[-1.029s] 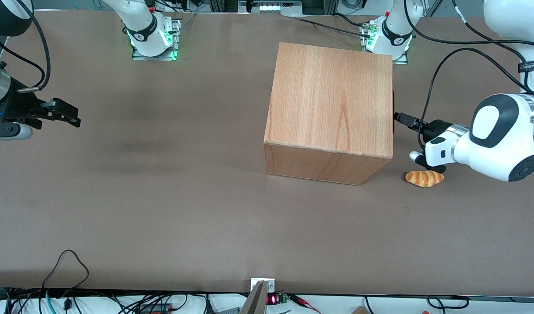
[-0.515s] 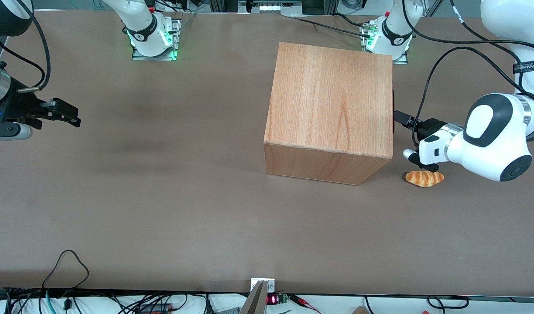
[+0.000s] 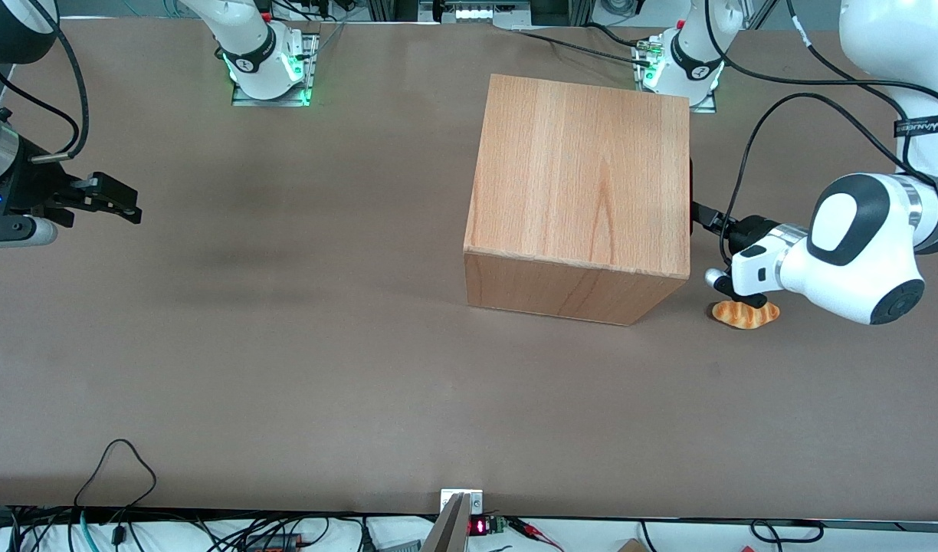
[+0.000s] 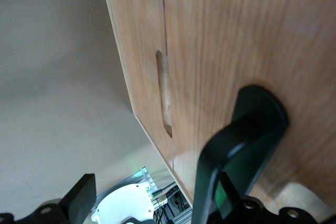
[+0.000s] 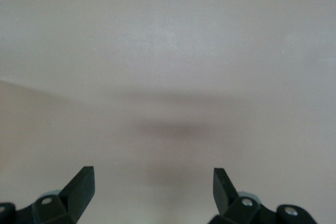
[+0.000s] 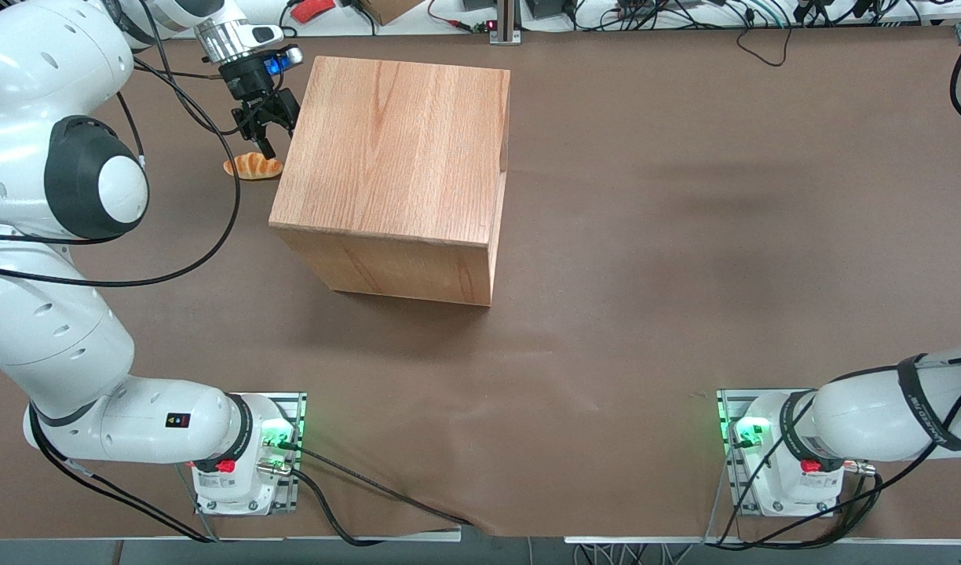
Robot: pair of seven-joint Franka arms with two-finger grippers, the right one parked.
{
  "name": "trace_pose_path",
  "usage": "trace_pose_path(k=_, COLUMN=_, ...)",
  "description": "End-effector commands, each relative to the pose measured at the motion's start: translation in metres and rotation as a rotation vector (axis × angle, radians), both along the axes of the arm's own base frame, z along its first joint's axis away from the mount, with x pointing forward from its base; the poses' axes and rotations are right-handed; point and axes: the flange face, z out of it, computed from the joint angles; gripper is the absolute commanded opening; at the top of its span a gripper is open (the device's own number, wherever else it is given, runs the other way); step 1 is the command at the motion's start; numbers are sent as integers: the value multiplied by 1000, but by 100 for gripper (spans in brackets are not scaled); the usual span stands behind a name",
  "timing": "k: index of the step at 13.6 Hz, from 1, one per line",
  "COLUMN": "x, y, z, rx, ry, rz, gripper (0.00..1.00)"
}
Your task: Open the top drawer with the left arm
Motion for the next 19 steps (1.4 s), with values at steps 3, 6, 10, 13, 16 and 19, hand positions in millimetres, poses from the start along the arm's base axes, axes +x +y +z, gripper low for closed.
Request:
trace_pose_path(k=3, x=5, y=10, z=-4, rx=0, ry=-26, rz=16, gripper=100)
trace_pose_path(k=6, x=10, y=26, z=-8, rx=43, ry=-54, rz=27, gripper=100)
trace_pose_path(k=10, x=13, y=37, z=-3, rx=108, ry=-74, rz=8, gripper=100)
trace_pose_path(k=13, x=16, y=59, z=1, rx=132, ry=-101, rz=34, gripper=100)
trace_pose_path(k=16, x=18, y=90, z=10, rx=134, ry=-119, rz=77, gripper=100)
trace_pose_path(k=19, x=19, y=114, z=15, rx=158, ry=-141, rz=59, gripper=100)
